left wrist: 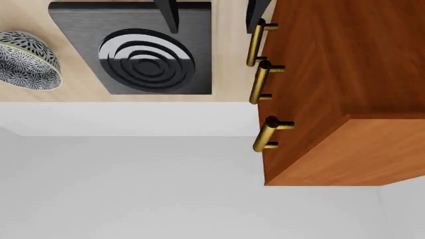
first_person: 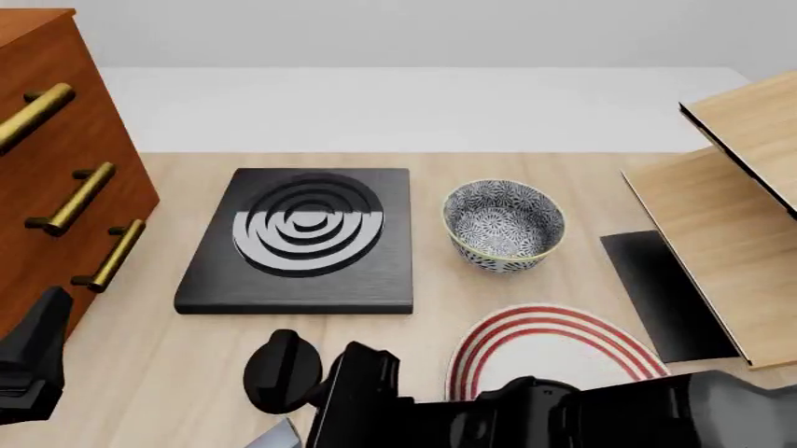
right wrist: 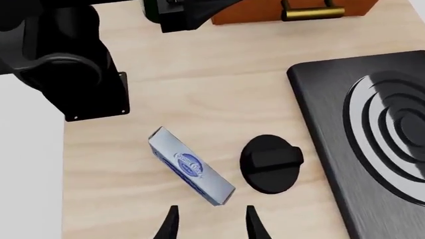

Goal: Pick up the cream cheese and put it in the bowl.

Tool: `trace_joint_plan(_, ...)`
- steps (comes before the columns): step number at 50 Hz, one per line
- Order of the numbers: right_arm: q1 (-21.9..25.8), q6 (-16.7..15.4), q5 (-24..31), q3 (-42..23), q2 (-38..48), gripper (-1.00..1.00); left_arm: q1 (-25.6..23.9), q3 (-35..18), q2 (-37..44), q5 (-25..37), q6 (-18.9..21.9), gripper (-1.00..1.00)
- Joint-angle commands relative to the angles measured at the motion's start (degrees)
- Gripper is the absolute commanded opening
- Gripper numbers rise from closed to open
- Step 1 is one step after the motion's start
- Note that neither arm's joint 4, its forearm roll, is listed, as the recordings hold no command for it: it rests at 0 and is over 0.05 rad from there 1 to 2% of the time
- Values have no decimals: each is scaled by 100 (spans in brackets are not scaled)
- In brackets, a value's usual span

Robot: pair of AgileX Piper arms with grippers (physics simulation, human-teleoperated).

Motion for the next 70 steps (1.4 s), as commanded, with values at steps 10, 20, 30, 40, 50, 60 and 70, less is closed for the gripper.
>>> trace_joint_plan(10, 21, -4, -119, -254, 389, 100, 0, 0, 0, 0, 0, 100)
trace_joint_plan(20, -7, -36, -180, -385, 671, 100, 0, 0, 0, 0, 0, 100)
trace_joint_plan(30, -77, -56, -224, -511, 911, 100, 0, 0, 0, 0, 0, 100)
trace_joint_plan(40, -61, 15, -413, -593, 1236, 100, 0, 0, 0, 0, 0, 100)
trace_joint_plan(50, 78, 103, -555, -518, 1342, 100, 0, 0, 0, 0, 0, 100)
trace_joint_plan(60, 166, 175, -676, -448, 1466, 100, 0, 0, 0, 0, 0, 100)
trace_joint_plan(70, 131, 202, -675, -487, 1521, 100, 0, 0, 0, 0, 0, 100)
